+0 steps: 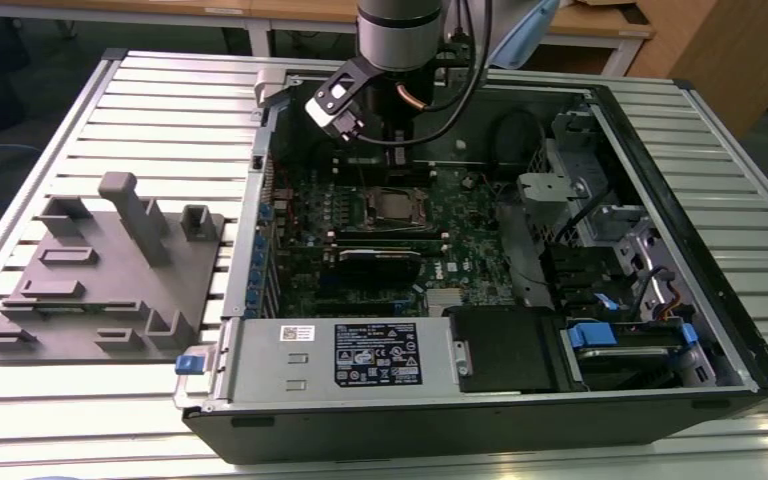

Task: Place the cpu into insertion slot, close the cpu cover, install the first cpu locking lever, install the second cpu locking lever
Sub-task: 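Close the cpu cover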

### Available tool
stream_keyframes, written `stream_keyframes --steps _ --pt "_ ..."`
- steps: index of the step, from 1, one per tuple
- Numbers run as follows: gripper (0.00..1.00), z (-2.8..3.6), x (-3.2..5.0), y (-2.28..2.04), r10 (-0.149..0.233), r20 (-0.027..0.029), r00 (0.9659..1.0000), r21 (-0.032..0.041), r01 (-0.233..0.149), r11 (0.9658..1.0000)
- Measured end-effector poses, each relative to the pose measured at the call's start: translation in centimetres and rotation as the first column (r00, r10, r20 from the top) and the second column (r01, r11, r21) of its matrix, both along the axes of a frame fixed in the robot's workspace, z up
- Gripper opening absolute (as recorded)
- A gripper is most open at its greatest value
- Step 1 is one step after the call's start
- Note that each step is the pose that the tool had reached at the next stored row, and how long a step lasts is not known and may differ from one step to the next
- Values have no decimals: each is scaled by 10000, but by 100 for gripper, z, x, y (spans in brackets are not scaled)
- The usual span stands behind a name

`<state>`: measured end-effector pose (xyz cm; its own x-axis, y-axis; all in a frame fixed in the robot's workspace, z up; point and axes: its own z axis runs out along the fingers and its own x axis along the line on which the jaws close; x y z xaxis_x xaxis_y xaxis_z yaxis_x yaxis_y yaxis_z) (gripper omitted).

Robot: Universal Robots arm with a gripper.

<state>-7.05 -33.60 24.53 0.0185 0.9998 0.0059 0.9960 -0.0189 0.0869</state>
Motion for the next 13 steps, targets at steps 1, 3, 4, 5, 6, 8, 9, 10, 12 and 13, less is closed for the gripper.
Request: stream_keyframes --steps 1,3,4,5,6,8,9,10,12,13 --pt "10 -1 -1 0 -1 -52 10000 0 1 10000" --pt "10 -6 0 0 0 -200 9998 1 0 10000" --pt "10 -8 0 0 0 -299 9996 -1 0 10000" --pt "10 -11 0 0 0 -424 9991 2 0 10000" --pt "10 -13 0 0 0 -518 9987 2 0 10000" --pt "10 -12 0 0 -1 -545 9985 0 1 10000" --pt "10 -12 0 0 -1 -546 9985 0 1 10000" --pt "10 -12 0 0 -1 -546 9985 0 1 10000" --pt "10 -13 0 0 0 -545 9985 1 1 10000" --pt "10 -13 0 0 0 -545 9985 2 0 10000"
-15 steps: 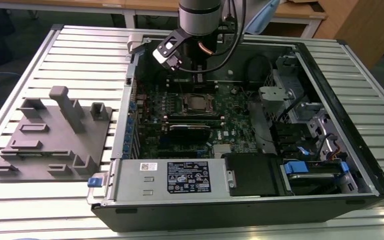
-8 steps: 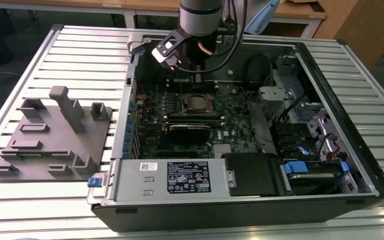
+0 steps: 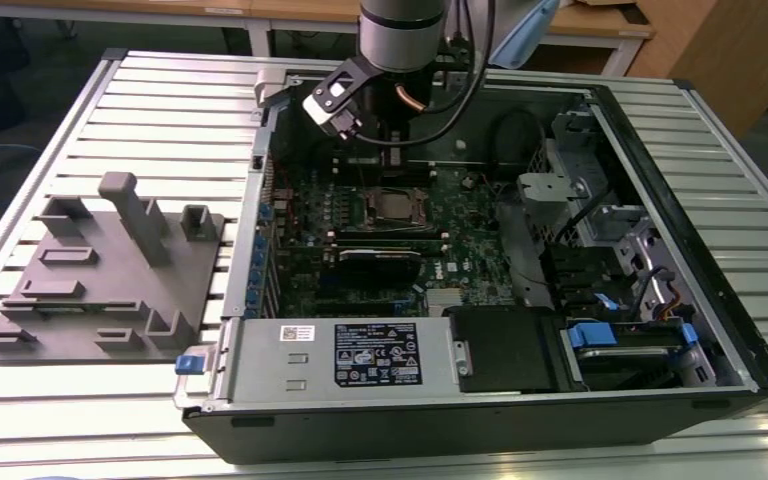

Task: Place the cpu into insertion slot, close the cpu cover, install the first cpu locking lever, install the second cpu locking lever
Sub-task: 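Close the cpu cover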

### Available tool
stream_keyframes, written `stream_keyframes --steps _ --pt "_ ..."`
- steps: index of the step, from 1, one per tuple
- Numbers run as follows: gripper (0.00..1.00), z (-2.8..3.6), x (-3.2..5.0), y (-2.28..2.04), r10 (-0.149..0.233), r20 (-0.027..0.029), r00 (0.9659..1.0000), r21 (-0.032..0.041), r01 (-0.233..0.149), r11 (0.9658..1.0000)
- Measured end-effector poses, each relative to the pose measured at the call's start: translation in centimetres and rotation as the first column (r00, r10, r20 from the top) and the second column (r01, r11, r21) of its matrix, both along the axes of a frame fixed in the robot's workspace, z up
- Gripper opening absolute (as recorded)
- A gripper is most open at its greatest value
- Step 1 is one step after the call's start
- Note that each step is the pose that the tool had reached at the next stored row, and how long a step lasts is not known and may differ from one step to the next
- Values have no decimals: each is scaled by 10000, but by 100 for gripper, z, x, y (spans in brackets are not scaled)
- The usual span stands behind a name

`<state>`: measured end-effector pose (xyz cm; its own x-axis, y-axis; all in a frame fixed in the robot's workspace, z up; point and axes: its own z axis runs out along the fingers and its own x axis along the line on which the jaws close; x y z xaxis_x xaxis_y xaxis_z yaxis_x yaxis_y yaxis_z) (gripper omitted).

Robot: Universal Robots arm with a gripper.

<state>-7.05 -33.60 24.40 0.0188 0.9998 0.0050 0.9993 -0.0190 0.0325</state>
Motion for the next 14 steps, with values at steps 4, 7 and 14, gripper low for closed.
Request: stream_keyframes --steps 4,7,14 --pt "10 -2 0 0 160 0 9999 -3 -160 9999" --pt "10 -5 0 0 483 0 9988 -13 -483 9988" --pt "10 -12 -2 0 1176 -3 9931 -38 -1176 9931"
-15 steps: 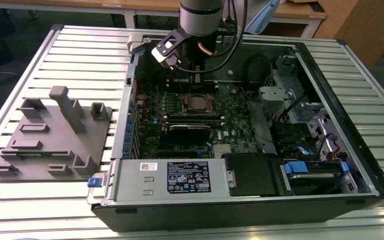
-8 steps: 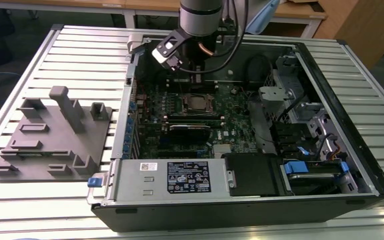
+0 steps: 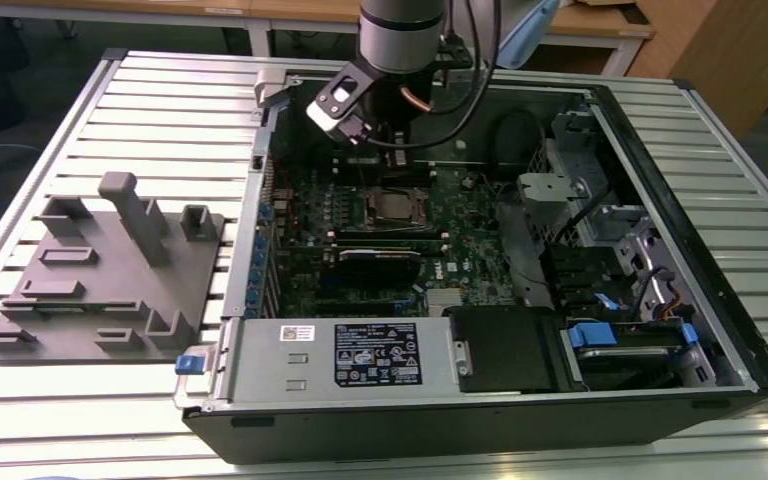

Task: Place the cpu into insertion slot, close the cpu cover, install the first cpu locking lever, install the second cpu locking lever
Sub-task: 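Close the cpu cover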

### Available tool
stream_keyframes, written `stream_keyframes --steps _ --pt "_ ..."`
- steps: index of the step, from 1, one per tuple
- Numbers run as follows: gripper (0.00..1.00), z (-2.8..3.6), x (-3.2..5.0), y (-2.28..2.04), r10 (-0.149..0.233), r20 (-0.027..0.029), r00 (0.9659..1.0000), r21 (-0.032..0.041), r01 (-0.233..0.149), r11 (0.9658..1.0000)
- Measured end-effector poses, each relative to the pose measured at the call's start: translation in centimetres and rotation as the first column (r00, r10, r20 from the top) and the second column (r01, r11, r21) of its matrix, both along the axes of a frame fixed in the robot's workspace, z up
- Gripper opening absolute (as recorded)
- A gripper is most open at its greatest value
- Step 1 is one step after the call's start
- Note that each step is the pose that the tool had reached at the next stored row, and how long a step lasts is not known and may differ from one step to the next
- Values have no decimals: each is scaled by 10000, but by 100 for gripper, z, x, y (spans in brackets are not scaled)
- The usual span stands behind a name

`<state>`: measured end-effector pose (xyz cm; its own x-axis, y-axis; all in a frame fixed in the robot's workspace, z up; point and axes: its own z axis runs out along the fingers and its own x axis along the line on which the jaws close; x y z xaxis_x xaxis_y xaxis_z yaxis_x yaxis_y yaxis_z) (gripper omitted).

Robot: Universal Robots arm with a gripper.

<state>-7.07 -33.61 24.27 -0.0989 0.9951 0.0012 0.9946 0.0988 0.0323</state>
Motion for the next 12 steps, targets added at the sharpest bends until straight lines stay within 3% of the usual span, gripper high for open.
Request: stream_keyframes --steps 12 --pt "10 -1 0 0 80 1 10000 0 -80 10000"
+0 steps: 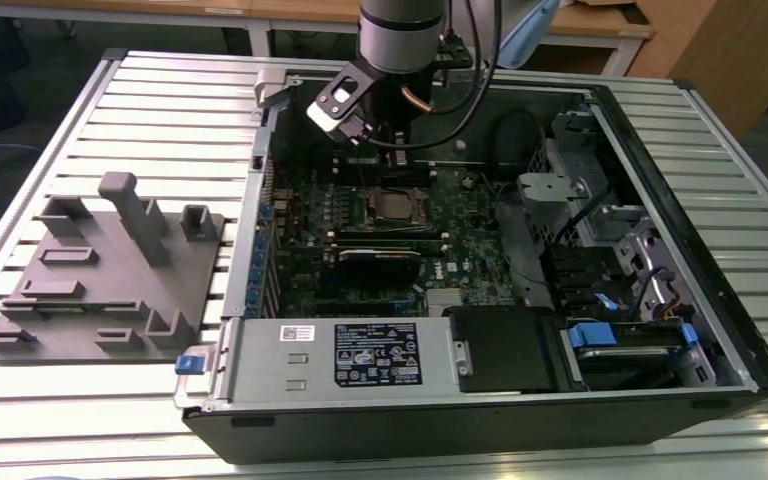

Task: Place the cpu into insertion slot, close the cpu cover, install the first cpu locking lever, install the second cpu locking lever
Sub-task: 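Close the cpu cover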

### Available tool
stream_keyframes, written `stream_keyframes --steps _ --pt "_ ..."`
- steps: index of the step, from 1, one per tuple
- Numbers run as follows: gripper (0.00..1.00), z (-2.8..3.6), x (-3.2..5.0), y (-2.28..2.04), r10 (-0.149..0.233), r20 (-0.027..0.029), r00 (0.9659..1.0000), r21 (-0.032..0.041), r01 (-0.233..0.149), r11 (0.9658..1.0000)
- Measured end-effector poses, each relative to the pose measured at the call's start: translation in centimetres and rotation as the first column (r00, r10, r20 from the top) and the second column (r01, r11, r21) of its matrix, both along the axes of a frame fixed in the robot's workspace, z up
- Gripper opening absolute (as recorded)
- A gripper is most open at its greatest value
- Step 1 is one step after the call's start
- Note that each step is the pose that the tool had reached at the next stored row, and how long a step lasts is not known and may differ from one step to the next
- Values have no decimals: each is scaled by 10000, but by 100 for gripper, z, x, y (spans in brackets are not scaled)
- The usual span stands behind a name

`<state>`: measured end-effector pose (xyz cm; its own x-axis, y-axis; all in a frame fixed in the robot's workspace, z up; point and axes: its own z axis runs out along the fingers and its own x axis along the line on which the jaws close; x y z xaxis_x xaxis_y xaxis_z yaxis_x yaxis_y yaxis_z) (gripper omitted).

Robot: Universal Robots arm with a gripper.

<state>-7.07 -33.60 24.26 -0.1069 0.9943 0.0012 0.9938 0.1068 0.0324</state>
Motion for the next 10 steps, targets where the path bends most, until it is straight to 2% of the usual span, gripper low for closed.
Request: stream_keyframes --steps 5,10 --pt "10 0 0 0 38 0 10000 0 -38 10000" --pt "10 -1 0 0 383 0 9993 -1 -383 9993"
